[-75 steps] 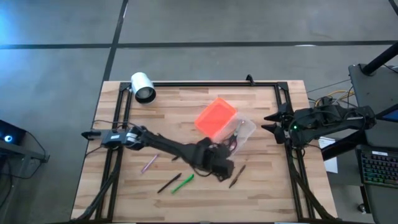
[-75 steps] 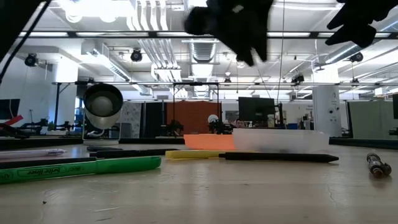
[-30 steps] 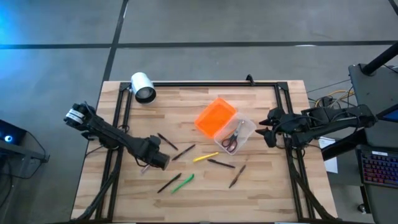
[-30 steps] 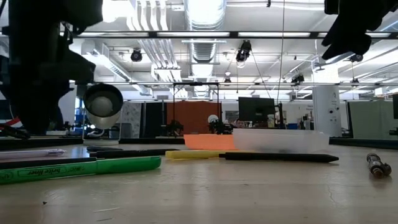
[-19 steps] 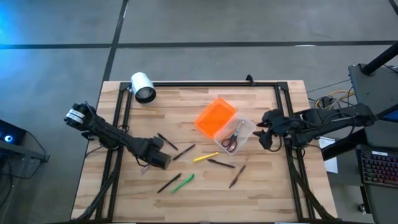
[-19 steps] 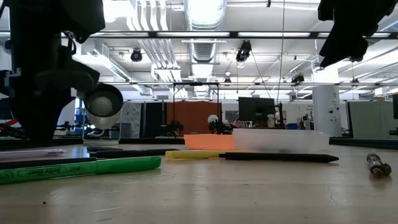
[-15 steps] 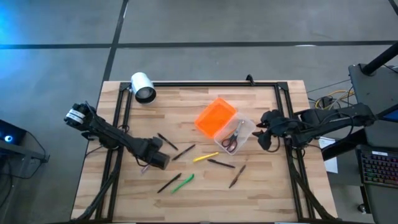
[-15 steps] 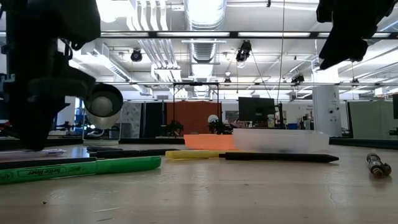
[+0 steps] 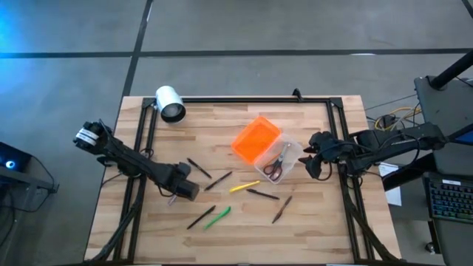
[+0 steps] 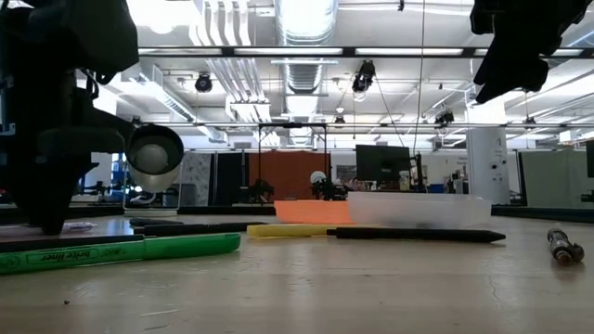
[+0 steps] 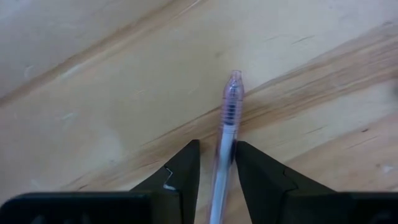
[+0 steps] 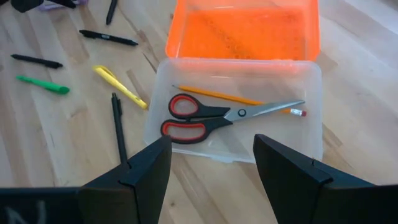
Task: Pick & place school supplies into a supply box
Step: Put the purple pen into the orange supply box
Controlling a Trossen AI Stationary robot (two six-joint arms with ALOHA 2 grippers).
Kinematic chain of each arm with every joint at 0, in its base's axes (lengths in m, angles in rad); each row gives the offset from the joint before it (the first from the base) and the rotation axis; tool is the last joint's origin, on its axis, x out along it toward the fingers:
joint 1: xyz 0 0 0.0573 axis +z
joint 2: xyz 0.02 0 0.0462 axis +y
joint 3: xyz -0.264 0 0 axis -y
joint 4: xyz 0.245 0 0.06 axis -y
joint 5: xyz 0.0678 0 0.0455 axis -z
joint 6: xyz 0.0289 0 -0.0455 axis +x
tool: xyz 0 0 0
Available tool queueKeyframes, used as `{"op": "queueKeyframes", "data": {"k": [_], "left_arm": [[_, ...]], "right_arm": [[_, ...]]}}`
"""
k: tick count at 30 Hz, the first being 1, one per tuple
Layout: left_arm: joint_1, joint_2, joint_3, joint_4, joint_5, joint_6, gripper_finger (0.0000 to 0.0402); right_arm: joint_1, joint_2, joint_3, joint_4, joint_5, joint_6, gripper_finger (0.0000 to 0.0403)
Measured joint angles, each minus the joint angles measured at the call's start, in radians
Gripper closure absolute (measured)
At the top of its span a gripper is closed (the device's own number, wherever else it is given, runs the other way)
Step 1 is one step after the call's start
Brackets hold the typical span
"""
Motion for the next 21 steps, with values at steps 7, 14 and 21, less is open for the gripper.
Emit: {"op": "queueKeyframes", "data": {"k": [7, 14, 21], "left_arm": [[0.0, 0.002, -0.023, 0.013, 0.001, -0.006, 0.0339], [0.001, 0.003, -0.027, 0.01, -0.001, -0.018, 0.039], [0.001, 0.003, -0.028, 0.036, -0.015, -0.063, 0.0389]], "right_arm": [[0.0, 0.0, 0.0, 0.0, -0.002, 0.007, 0.0184], [0.0, 0.0, 0.0, 0.001, -0.002, 0.032, 0.0184], [0.0, 0.0, 0.0, 0.002, -0.001, 0.04, 0.0183]]}}
